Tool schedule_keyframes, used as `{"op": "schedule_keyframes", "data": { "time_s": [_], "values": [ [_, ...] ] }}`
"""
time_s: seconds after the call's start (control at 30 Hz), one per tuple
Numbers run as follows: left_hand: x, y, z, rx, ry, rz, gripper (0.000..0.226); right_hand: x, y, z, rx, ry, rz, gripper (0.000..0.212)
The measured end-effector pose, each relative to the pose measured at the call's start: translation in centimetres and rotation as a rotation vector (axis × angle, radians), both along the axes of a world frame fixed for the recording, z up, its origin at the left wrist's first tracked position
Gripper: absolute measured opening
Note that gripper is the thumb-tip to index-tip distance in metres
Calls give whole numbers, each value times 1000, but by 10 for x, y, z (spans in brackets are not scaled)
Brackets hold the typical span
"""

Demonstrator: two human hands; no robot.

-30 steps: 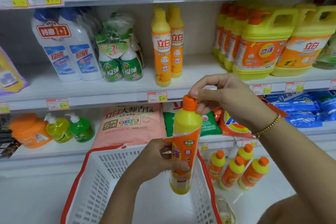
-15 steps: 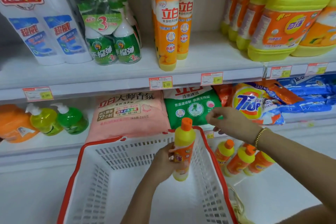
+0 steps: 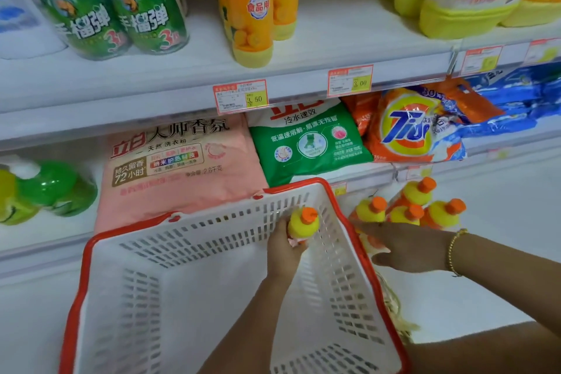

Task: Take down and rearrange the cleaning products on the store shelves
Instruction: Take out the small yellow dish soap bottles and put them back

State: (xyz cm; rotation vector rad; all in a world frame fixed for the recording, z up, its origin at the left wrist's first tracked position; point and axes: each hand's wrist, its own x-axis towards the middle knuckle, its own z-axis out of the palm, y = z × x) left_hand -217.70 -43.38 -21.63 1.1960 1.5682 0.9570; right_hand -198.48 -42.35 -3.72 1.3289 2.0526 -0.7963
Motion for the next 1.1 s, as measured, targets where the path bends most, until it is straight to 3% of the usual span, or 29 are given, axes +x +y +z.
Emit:
{"op": "schedule_keyframes", "data": {
  "time_s": [0.2, 0.37, 0.47, 0.6, 0.67, 0.8, 0.97, 1.1],
  "values": [
    [-3, -5, -18, -37, 61, 63, 76, 23, -6, -20, -49, -32, 61, 76],
    [-3, -5, 1, -120, 157, 43, 55, 17, -12, -17, -22, -22, 28, 72],
    [-7, -5, 32, -180, 286, -62, 50, 13, -9, 5, 49, 28, 45, 55],
    [-7, -13, 84, -242, 647, -89, 40, 26, 18, 54, 178, 106, -1, 19],
    [-2, -16, 109, -148, 699, -21, 35, 40, 34, 77, 288, 94, 64, 21],
    [26, -12, 152, 212, 512, 11, 11, 79, 59, 81, 503, 12, 119, 25],
    [84, 18, 146, 212, 423, -169, 28, 114, 64, 22, 420, 93, -99, 23],
    [123, 39, 116, 47, 569, -424, 53, 121, 46, -33, 317, 260, -215, 55]
  ]
}}
